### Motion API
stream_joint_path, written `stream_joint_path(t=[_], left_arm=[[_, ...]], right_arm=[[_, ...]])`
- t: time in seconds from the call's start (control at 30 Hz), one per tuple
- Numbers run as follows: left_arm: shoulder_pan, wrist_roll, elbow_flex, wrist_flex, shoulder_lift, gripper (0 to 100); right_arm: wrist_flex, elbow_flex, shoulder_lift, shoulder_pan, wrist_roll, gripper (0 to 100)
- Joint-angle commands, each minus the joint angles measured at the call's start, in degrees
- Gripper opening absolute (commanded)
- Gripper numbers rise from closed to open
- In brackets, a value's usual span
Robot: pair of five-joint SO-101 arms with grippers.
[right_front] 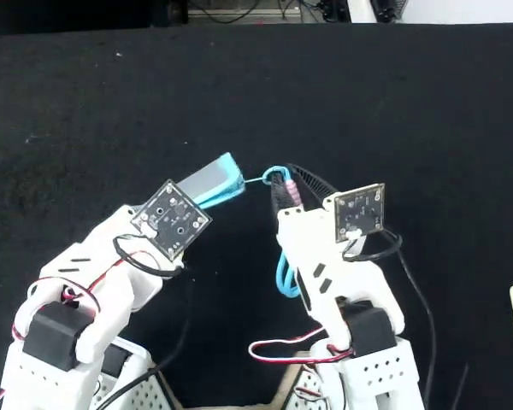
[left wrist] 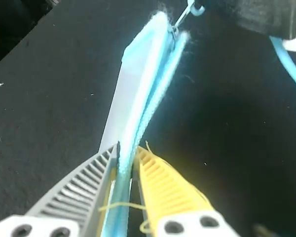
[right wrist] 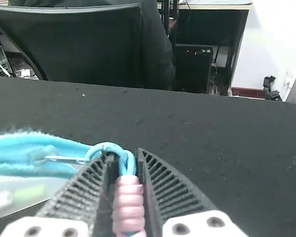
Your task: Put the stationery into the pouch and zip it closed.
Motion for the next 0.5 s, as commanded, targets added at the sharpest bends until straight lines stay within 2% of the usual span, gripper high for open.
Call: stream_joint_path(t=[0.0,0.1,0.27,0.33,0.47], left_arm=[[3.30,4.40,-3.47,-5.01,-0.18,3],[9.19,4.75,-0.40,-11.52,0.70,3],[14.37,4.75,3.65,-27.08,2.55,3],[15.16,5.10,5.05,-29.27,3.60,3],[14.20,6.77,10.42,-27.69,4.48,3]], right_arm=[[0.53,-1.89,-0.40,0.09,3.43,1.1],[3.69,-6.29,-0.40,-0.18,4.57,1.1],[8.88,-13.05,-0.40,-0.26,4.57,1.1],[9.76,-15.08,-0.40,-0.26,4.75,1.1],[9.67,-15.87,-0.04,-1.05,8.35,1.1]])
